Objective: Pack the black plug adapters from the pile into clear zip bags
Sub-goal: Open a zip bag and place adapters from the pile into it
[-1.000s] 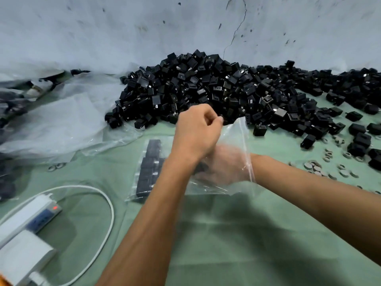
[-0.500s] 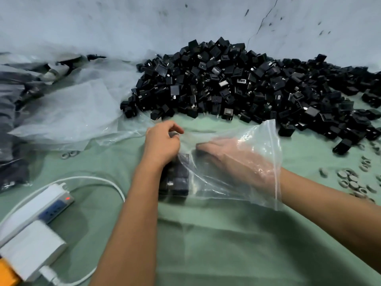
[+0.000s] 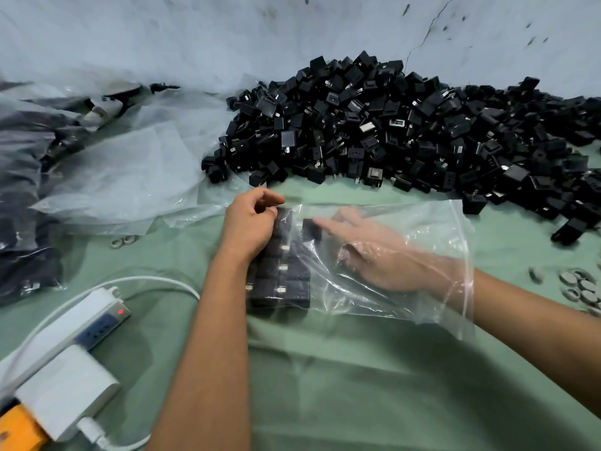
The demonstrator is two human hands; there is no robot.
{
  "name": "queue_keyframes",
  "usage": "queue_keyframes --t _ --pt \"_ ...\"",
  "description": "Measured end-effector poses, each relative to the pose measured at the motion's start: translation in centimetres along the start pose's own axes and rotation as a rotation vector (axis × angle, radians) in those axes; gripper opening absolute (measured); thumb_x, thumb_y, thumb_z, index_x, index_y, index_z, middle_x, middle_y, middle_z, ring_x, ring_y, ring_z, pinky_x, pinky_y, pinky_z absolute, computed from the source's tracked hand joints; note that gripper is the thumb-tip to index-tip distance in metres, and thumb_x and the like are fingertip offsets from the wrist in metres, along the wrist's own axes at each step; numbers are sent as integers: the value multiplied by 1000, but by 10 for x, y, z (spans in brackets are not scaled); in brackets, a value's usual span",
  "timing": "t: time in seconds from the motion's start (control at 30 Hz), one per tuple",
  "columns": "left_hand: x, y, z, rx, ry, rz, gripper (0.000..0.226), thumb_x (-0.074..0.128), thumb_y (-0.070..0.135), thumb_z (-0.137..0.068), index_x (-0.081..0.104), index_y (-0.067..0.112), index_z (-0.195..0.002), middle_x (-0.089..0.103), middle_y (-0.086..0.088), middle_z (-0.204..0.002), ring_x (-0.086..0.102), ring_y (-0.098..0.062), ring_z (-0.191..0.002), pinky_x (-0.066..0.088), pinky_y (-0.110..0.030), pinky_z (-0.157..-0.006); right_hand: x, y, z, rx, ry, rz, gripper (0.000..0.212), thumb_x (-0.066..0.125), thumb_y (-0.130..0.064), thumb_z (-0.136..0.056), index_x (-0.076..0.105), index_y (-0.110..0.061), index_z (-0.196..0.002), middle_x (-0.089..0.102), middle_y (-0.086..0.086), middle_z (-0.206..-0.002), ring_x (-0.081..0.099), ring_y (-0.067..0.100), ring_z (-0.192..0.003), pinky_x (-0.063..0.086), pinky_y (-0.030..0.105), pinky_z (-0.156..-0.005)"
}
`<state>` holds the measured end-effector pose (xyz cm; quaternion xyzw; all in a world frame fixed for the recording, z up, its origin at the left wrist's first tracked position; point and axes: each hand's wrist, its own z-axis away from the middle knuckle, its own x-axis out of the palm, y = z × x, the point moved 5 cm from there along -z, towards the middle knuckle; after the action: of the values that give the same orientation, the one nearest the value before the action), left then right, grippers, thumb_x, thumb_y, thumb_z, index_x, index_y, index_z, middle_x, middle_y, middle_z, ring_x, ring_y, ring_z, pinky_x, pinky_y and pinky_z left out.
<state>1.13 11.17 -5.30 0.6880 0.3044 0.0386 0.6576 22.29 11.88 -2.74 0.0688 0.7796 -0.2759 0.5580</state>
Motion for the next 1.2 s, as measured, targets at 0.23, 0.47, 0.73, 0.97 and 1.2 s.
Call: queue_keyframes --t 0.23,0.47,0.73,0.97,1.2 --pt "0 0 0 5 7 -17 29 55 -6 -95 76 12 -102 72 9 -96 67 -5 -94 54 -27 -94 3 2 -3 16 -72 7 65 50 8 -96 39 -10 -157 60 10 -110 58 25 -87 55 38 -68" --pt "1 -4 -3 3 18 -24 33 56 -6 -93 76 20 -96 73 13 -95 68 -2 -95 54 -26 -94 5 -5 -7 -20 -102 14 66 51 7 -100 33 -17 -159 54 14 -109 53 18 -80 57 42 -65" --pt "3 -4 -4 12 9 -25 33 56 -6 -93 75 22 -95 74 10 -96 69 -5 -95 54 -24 -92 -3 -2 -5 33 -106 12 65 50 2 -101 36 -25 -158 59 7 -115 53 15 -87 46 17 -68" --pt "2 -2 -1 -4 0 -18 33 56 -6 -94 74 22 -94 74 11 -95 68 -4 -95 53 -23 -91 -6 -5 0 62 -65 5 62 50 7 -100 39 -17 -156 60 11 -111 56 21 -87 53 34 -72" --pt "2 -2 -1 -12 1 -29 33 57 -4 -94 75 24 -94 74 11 -96 68 -4 -96 54 -24 -91 -3 -17 0 75 -105 26 57 39 3 -107 24 -14 -159 55 12 -135 46 7 -83 44 14 -78"
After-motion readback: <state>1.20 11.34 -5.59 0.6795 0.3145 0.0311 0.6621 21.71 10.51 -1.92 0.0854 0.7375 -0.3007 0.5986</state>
